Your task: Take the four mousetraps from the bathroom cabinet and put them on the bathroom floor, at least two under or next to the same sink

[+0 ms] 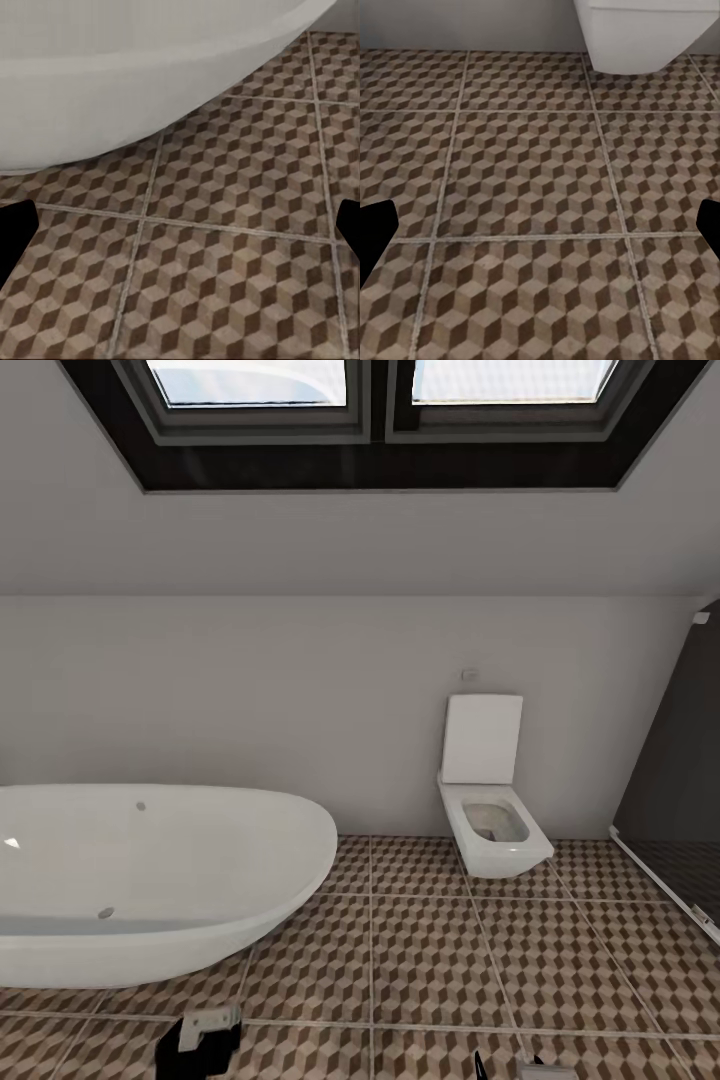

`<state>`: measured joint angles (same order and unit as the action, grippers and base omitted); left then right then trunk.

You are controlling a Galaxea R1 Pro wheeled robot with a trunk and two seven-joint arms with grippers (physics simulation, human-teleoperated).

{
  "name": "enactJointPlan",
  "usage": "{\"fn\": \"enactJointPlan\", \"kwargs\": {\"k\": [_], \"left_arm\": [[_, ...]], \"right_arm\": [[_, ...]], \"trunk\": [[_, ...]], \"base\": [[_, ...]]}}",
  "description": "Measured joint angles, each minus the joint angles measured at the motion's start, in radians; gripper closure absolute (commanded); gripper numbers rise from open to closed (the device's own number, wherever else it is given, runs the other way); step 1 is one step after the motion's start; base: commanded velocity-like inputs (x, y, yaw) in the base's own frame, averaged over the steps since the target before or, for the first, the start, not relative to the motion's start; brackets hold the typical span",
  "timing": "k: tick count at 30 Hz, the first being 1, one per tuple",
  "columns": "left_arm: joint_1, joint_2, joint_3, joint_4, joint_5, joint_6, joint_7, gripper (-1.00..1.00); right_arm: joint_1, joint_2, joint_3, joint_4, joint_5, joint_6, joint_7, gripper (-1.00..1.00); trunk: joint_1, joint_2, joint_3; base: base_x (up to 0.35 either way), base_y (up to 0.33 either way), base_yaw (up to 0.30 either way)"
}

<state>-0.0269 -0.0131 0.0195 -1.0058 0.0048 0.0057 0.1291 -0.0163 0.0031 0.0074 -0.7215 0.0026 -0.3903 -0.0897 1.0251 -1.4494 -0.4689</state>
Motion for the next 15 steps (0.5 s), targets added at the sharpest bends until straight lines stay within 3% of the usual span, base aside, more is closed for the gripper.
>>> {"fn": "enactJointPlan", "kwargs": {"k": [5, 15], "left_arm": [[0.000, -0.001, -0.001, 0.033, 0.000, 0.002, -0.002, -1.00], [0.000, 0.006, -0.002, 0.138, -0.001, -0.083, -0.002, -1.00]], "right_arm": [[0.000, 0.000, 0.000, 0.000, 0.000, 0.000, -0.001, -1.00], [0.000, 0.000, 0.000, 0.000, 0.000, -0.001, -0.001, -1.00]], "trunk": [[0.000, 0.000, 0.000], [0.000, 0.000, 0.000]], "base": [[0.000, 0.000, 0.000], [0.000, 0.000, 0.000]]}}
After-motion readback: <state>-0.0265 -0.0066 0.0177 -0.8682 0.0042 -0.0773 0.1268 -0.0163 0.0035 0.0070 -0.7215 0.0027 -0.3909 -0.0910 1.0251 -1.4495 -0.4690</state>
